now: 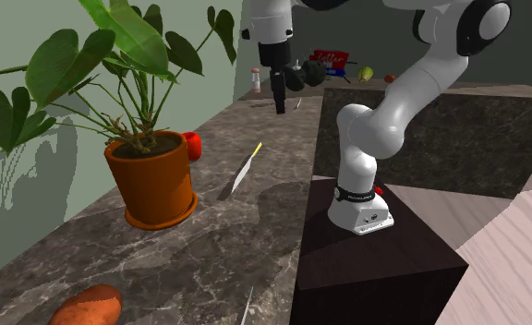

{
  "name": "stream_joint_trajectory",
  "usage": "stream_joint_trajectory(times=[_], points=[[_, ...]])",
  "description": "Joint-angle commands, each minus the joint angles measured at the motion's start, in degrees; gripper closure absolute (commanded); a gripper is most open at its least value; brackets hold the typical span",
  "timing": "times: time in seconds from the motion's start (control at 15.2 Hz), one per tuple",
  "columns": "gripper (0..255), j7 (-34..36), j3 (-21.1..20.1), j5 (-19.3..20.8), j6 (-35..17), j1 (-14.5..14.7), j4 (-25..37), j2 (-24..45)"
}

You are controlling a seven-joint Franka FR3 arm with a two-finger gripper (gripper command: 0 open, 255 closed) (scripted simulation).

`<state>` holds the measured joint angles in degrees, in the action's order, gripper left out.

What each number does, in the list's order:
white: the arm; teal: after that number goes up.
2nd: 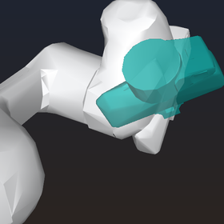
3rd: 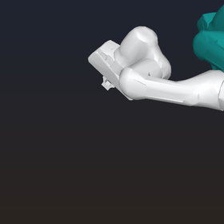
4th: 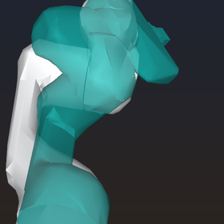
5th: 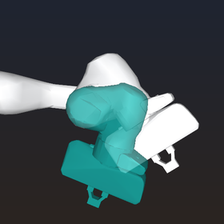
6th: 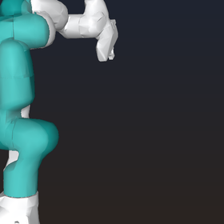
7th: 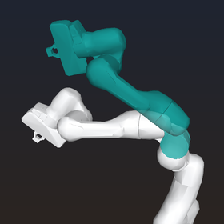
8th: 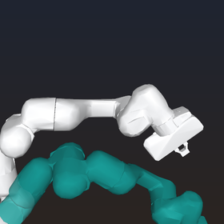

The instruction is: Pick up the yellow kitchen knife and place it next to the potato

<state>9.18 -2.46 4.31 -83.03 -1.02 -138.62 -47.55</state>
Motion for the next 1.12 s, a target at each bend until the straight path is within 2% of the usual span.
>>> stream_joint_trajectory(times=[0.0,0.33,0.59,0.79,1.06], points=[[0,0.00,0.00,0.00,0.00,0.00,0.00,0.00],[0,-19.33,8.10,7.49,-9.95,4.41,-11.08,-5.46],[0,-34.70,16.12,14.28,-19.04,6.93,-17.81,-7.05],[0,-46.22,23.02,19.55,-26.70,8.61,-21.29,-5.92],[0,-61.55,33.24,26.03,-37.91,11.82,-23.53,-0.94]])
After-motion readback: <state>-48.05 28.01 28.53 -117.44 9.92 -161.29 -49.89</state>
